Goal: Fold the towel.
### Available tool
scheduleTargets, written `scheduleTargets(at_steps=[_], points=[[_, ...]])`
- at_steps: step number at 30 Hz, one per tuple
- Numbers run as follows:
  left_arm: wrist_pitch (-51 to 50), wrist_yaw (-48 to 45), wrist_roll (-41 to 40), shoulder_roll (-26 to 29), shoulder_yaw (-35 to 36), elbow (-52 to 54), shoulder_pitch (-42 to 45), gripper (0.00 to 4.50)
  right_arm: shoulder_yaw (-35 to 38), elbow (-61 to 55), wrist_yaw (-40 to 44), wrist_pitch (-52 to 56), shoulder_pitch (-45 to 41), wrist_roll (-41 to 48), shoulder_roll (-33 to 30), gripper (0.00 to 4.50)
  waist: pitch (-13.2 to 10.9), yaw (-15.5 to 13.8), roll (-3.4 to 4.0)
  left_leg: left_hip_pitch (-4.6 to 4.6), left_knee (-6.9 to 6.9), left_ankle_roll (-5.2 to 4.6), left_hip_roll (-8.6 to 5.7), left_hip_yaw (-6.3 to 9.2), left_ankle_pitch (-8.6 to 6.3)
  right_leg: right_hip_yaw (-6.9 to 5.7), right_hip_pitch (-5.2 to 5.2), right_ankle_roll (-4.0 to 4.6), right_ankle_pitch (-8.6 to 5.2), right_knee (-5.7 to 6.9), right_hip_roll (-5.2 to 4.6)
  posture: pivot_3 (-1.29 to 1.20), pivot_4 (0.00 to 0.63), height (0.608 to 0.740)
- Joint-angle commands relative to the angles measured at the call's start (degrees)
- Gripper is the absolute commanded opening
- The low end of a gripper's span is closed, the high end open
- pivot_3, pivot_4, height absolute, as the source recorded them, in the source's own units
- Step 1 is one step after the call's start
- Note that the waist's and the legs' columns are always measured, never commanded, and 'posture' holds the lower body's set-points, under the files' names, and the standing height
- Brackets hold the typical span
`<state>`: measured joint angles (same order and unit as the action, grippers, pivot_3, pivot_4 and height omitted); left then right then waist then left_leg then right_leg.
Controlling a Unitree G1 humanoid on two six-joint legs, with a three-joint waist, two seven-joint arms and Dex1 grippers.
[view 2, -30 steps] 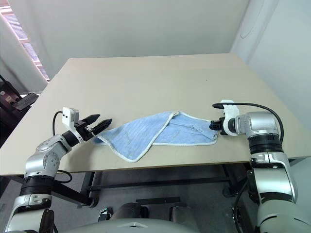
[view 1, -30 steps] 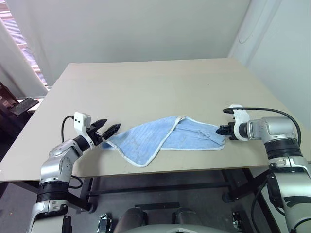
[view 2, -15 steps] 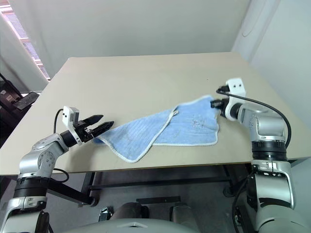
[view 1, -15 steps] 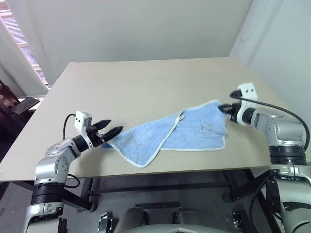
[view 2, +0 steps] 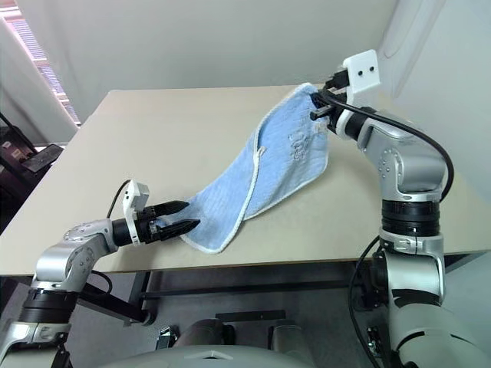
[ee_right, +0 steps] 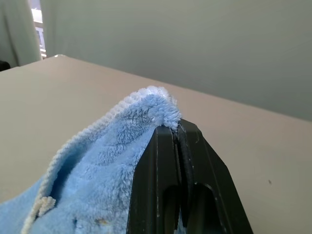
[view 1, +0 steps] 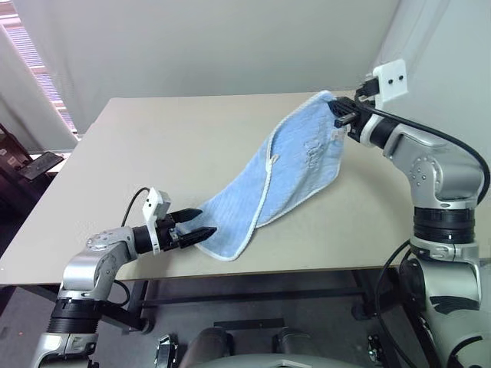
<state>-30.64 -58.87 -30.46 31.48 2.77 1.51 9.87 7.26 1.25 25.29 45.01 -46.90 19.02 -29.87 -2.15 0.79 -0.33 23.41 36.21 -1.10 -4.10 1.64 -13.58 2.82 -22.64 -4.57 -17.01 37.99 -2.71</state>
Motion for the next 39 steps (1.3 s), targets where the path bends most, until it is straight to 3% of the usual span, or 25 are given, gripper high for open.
scheduleTargets(at_steps=[1,14,23,39], points=[[1.0,-0.2,0.8,0.7,-1.2,3.3,0.8,4.5,0.1,-0.3,-1.3,-2.4,-3.0,-1.1,0.6,0.01,0.0,0.0,0.0,0.0,0.0,0.0,0.0,0.0,0.0,0.0,0.0,-0.01,0.01,0.0,0.0,0.0,0.0,0.736],[5.4,-1.3,5.5,0.4,-8.5,6.6,-0.2,4.5,-0.7,3.0,-4.2,-2.3,-4.0,-3.4,2.1,0.01,0.0,0.1,0.05,0.0,0.0,-0.01,0.0,-0.01,0.01,0.0,-0.01,0.0,0.0,0.0,0.0,0.0,0.0,0.736],[13.4,-1.5,13.4,-2.1,-15.9,0.0,2.6,4.5,0.5,4.3,-8.4,-1.4,-7.7,-3.3,5.1,0.01,-0.1,0.1,0.18,0.0,-0.02,-0.08,0.0,-0.02,0.06,0.0,-0.04,-0.03,0.02,0.02,0.01,0.0,0.0,0.736],[12.2,2.4,18.1,-5.6,-17.5,-7.3,4.8,4.5,0.5,2.5,-10.6,0.3,-9.5,-3.1,7.4,0.01,-0.1,0.1,0.21,0.0,0.0,-0.14,-0.01,-0.02,0.09,-0.01,-0.04,-0.12,0.07,0.06,0.01,0.0,0.0,0.736]])
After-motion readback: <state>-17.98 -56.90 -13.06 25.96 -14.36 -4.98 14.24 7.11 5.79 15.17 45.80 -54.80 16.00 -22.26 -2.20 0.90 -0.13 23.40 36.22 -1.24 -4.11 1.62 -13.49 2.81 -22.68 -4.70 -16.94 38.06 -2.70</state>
